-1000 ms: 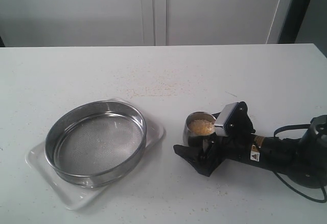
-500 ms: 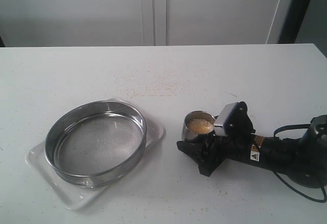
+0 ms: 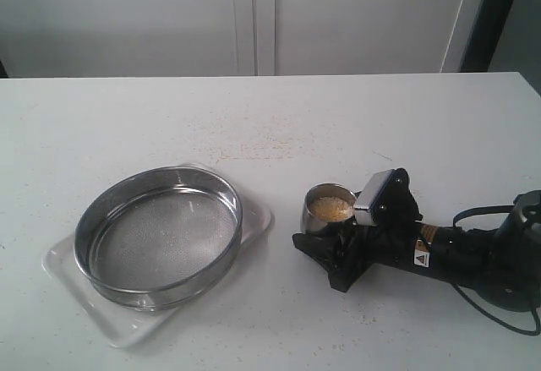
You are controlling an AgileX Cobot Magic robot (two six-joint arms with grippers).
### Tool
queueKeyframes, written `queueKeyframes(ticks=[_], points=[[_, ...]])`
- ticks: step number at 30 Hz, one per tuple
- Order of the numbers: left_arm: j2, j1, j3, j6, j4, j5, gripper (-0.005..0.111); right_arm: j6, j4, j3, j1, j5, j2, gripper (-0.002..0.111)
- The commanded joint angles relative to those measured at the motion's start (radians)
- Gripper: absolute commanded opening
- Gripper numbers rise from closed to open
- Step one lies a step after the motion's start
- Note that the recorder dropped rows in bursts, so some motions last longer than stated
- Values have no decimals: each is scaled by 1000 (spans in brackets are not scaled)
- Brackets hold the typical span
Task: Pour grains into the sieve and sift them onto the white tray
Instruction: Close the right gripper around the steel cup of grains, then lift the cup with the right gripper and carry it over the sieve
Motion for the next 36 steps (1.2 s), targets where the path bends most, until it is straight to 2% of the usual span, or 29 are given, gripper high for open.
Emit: queueKeyframes(ticks=[1, 6, 17, 36], points=[[-5, -5, 10, 3, -10, 17, 0, -7, 3, -3, 1, 11, -23, 17], [-5, -5, 10, 3, -10, 17, 0, -4, 3, -3, 1, 8, -63, 0], [-5, -5, 10, 3, -10, 17, 0, 31, 3, -3, 1, 34, -178, 0], [-5, -5, 10, 3, -10, 17, 0, 251, -118, -5, 15, 206, -414, 0]])
